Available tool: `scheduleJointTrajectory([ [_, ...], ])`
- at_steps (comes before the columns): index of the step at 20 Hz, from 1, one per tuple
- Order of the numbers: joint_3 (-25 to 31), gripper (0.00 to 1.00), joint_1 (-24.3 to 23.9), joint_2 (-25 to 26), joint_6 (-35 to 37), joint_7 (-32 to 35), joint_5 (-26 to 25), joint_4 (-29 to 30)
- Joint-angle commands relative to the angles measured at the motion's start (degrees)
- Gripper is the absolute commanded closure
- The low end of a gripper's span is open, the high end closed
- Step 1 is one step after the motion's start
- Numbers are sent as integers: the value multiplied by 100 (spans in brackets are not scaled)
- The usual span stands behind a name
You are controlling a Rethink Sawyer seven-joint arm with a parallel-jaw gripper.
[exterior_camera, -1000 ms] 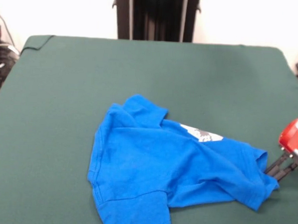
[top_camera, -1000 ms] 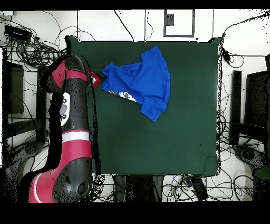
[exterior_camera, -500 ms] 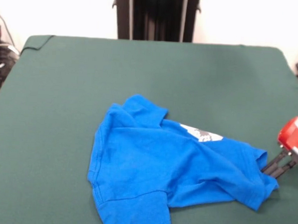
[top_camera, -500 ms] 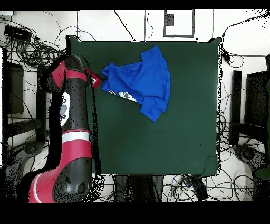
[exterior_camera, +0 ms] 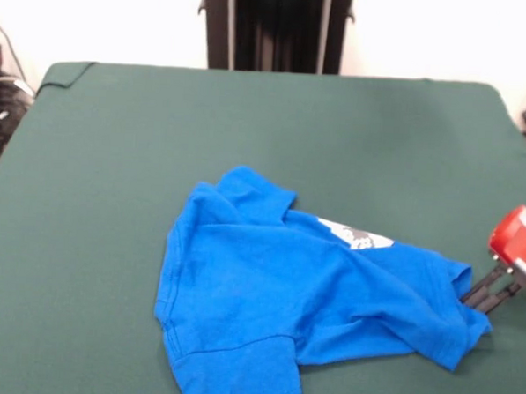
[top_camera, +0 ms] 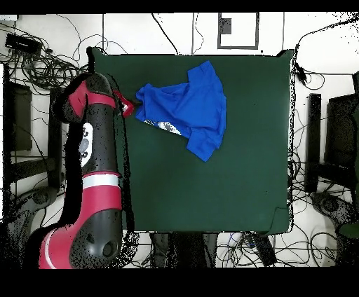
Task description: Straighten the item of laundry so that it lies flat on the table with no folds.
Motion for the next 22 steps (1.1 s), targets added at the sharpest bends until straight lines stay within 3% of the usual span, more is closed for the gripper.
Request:
scheduleJointTrajectory([
  [1, -87, 100, 78, 444, -156, 1646, -221, 305],
  [13, -917, 100, 376, 794, -109, 2564, -673, 73],
  [22, -1036, 100, 410, 896, -160, 2817, -790, 58],
])
